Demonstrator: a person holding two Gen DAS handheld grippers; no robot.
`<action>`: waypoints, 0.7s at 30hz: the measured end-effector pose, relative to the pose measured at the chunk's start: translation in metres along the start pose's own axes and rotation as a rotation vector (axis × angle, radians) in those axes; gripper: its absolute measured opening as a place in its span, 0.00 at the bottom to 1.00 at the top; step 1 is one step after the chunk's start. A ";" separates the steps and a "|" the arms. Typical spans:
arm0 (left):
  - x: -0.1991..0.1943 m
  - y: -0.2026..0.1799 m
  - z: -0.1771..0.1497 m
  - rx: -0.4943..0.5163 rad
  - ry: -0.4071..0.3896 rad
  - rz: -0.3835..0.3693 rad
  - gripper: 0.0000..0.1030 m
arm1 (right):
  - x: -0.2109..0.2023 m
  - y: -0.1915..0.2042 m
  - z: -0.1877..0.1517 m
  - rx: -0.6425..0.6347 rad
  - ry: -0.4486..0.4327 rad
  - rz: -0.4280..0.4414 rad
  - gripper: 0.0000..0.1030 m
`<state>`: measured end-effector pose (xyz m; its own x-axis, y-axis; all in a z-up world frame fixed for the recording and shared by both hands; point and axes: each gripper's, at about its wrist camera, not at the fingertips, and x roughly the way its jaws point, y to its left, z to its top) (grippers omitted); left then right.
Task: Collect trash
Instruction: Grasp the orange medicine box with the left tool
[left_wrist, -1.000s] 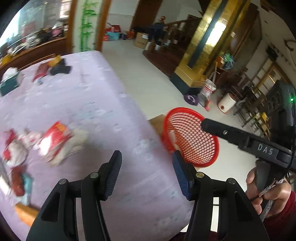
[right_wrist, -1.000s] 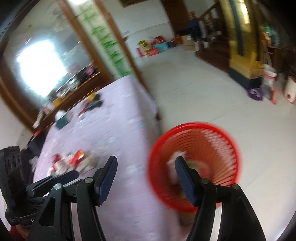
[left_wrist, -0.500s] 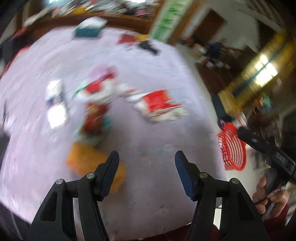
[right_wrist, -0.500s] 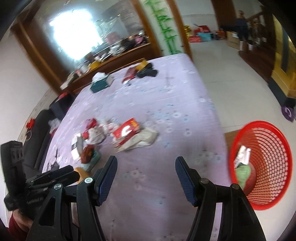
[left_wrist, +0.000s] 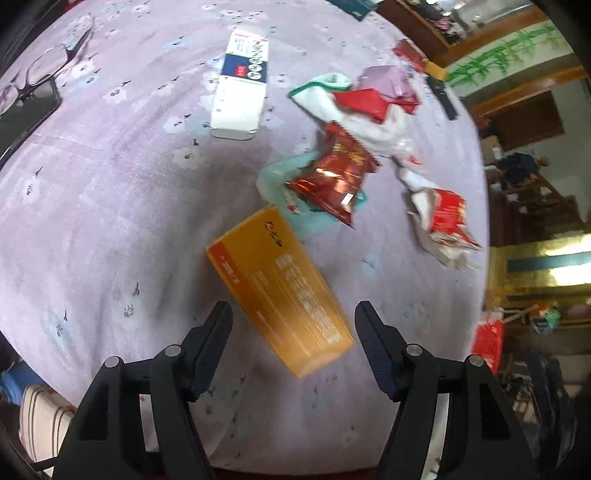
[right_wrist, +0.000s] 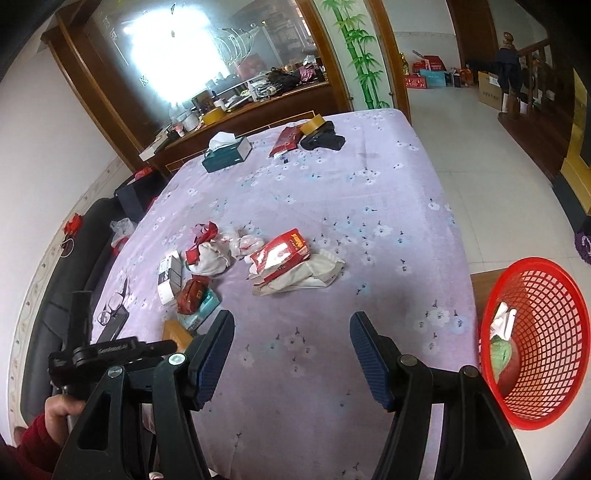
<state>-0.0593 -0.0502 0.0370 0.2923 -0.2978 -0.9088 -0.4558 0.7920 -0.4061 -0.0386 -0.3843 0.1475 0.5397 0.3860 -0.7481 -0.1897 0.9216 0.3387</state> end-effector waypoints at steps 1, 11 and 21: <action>0.004 0.000 0.002 -0.006 -0.002 0.008 0.66 | -0.002 -0.002 0.000 0.001 -0.002 -0.004 0.68; 0.029 -0.029 0.006 0.138 -0.033 0.098 0.65 | 0.000 -0.020 0.000 0.049 0.021 0.002 0.68; 0.012 -0.014 0.004 0.286 -0.089 0.093 0.53 | 0.053 -0.014 0.021 0.193 0.124 0.146 0.69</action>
<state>-0.0457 -0.0623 0.0317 0.3387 -0.1787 -0.9238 -0.2324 0.9355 -0.2662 0.0100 -0.3775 0.1151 0.4117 0.5269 -0.7435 -0.0921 0.8358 0.5413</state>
